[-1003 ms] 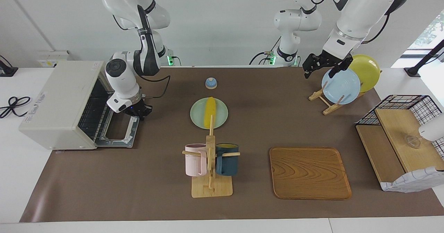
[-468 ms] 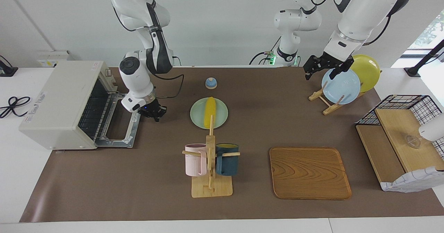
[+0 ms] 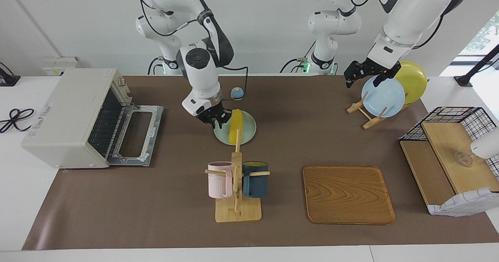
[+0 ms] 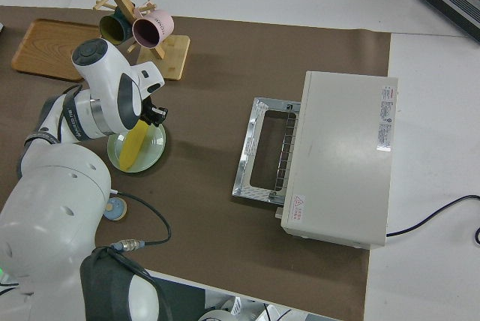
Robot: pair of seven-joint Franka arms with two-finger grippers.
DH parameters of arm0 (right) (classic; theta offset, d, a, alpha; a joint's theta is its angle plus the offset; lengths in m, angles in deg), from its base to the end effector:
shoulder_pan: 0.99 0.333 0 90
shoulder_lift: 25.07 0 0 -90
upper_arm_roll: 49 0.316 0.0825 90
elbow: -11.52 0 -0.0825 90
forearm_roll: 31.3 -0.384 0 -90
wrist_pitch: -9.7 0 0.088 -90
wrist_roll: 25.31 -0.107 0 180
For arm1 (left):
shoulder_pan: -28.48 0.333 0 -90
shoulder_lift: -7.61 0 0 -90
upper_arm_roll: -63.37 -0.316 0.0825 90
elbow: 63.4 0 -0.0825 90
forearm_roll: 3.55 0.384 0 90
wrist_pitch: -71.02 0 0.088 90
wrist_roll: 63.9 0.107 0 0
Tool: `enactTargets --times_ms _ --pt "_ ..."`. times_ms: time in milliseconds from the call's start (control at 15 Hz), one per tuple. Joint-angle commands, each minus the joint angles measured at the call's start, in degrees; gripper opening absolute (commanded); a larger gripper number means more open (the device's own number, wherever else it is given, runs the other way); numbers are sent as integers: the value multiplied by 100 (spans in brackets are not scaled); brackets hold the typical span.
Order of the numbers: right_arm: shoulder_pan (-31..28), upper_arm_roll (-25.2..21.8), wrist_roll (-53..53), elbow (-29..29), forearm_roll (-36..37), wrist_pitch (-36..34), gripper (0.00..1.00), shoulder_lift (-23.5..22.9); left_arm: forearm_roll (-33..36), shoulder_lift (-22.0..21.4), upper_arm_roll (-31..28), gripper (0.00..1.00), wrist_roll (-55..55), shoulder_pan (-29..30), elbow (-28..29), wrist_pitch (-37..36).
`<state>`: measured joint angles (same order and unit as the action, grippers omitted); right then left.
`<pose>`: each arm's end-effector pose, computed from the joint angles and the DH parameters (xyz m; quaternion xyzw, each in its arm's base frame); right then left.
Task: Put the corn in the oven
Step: 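Grasp the corn on the green plate with the right gripper, then carry the corn with the right gripper to the open oven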
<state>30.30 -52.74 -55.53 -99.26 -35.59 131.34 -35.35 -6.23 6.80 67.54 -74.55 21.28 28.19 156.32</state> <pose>0.5282 0.2809 0.3959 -0.9988 0.0422 0.0080 0.0255 0.5288 -0.1121 0.6126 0.9986 -0.0070 -0.0513 0.0133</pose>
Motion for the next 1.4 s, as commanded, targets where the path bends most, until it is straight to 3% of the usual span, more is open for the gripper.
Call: enactTargets --times_ms 0,67,267,802,1070,1137,1204,1337 --pt "665 -47 -877 1592 296 -572 51 -1228 110 90 66 100 45 70 -195 -207" --pt "877 -47 -1289 1656 314 -424 58 -1396 110 90 75 100 36 79 -203 -224" --pt "1256 -47 -1759 1507 341 147 58 -1669 110 90 66 100 36 70 -195 -224" --pt "1327 -47 -1776 875 367 360 56 -1512 119 81 75 100 10 88 -203 -251" --pt "1336 -47 -1768 645 359 334 33 -1415 127 81 180 100 10 211 -195 -251" --pt "1327 -47 -1759 680 359 238 8 -1415 127 81 180 100 1 202 -195 -242" --pt "1310 -47 -1750 776 367 -7 0 -1424 127 73 180 100 1 202 -186 -233" --pt "1231 -56 -1680 1188 716 -726 0 -1433 119 29 172 100 36 202 -142 -224"
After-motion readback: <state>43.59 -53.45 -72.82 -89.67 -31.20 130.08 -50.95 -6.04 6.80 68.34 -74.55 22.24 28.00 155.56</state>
